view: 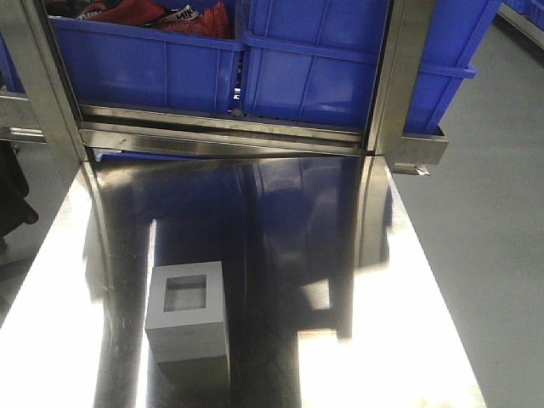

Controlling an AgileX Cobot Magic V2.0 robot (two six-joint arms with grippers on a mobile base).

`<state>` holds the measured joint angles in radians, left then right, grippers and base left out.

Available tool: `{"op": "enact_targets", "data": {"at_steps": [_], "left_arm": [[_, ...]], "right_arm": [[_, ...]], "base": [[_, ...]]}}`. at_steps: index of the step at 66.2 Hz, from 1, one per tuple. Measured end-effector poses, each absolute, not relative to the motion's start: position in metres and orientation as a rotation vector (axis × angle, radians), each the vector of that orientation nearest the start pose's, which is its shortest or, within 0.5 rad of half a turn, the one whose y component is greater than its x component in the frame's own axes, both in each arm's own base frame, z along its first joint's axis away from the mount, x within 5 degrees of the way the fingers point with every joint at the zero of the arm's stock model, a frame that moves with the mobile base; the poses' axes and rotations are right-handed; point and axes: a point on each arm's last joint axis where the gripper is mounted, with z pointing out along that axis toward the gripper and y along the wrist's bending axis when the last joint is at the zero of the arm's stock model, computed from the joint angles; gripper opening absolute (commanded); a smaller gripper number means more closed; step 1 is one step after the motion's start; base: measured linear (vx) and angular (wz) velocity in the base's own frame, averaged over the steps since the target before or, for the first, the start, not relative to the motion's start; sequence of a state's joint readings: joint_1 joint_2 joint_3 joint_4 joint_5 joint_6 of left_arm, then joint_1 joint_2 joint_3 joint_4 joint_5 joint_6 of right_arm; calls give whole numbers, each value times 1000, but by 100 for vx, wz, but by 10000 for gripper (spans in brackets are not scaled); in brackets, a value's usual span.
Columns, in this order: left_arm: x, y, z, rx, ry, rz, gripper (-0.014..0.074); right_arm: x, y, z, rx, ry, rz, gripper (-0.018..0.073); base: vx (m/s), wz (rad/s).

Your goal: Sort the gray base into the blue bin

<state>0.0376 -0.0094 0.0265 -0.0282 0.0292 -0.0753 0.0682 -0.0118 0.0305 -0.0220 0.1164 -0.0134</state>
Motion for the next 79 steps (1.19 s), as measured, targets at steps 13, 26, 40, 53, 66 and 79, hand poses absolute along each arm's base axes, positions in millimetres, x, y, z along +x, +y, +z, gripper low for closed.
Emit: {"op": "enact_targets", "data": {"at_steps": [13,26,40,53,66,79], "left_arm": [[57,2,202,-107,1526,-53,-6],[57,2,202,-107,1526,-53,-6],[57,2,202,-107,1526,-53,-6],[57,2,202,-107,1526,-53,-6],[57,2,202,-107,1526,-53,-6],[57,2,204,-106,1507,-53,-6]], "right_arm": [[57,4,193,-82,1617,23,-9],[57,4,193,-82,1617,23,-9],[57,4,193,-82,1617,23,-9],[57,4,193,-82,1617,23,-9],[57,4,193,-82,1617,23,-9],[57,4,193,-82,1617,23,-9]], "base": [[0,0],[0,0],[0,0],[0,0],[0,0],[0,0]]}}
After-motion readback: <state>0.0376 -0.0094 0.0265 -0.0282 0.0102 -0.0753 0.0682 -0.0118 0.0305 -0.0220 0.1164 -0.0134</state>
